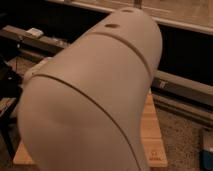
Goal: Place the bottle in the ceramic bowl
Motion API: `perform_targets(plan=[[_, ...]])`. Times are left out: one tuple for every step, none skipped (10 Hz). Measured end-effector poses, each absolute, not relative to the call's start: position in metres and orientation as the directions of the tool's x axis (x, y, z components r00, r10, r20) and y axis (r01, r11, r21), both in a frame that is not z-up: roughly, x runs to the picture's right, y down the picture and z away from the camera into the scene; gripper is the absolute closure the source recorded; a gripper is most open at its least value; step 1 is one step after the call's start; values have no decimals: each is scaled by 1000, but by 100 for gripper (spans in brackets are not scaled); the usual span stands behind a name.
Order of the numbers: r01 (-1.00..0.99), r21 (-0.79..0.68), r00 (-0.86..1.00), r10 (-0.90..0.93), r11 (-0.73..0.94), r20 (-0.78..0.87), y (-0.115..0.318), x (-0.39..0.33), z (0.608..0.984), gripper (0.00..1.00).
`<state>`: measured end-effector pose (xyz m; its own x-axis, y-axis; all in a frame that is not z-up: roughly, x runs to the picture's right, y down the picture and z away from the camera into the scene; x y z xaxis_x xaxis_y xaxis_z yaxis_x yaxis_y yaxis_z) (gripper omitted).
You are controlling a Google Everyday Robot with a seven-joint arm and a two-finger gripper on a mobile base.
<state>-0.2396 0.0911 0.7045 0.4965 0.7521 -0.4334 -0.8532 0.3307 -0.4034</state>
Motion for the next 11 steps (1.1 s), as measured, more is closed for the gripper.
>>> perform_targets(plan=[[-861, -390, 485, 757, 326, -437, 79, -232, 717, 100], [-869, -374, 473, 762, 323, -442, 66, -225, 731, 100], [-877, -360, 462, 765, 319, -448, 57, -220, 742, 96], [-887, -342, 446, 771, 311, -455, 49, -215, 756, 86], [-895, -325, 431, 775, 305, -462, 45, -211, 768, 78], [-904, -305, 416, 779, 299, -469, 45, -208, 783, 65], [-909, -296, 406, 781, 293, -475, 47, -206, 790, 57], [-915, -284, 394, 783, 286, -482, 49, -203, 801, 46], [-921, -276, 381, 785, 276, -488, 50, -199, 809, 36], [-924, -272, 374, 786, 270, -492, 49, -195, 816, 26], [-926, -270, 368, 788, 264, -493, 46, -190, 823, 20]])
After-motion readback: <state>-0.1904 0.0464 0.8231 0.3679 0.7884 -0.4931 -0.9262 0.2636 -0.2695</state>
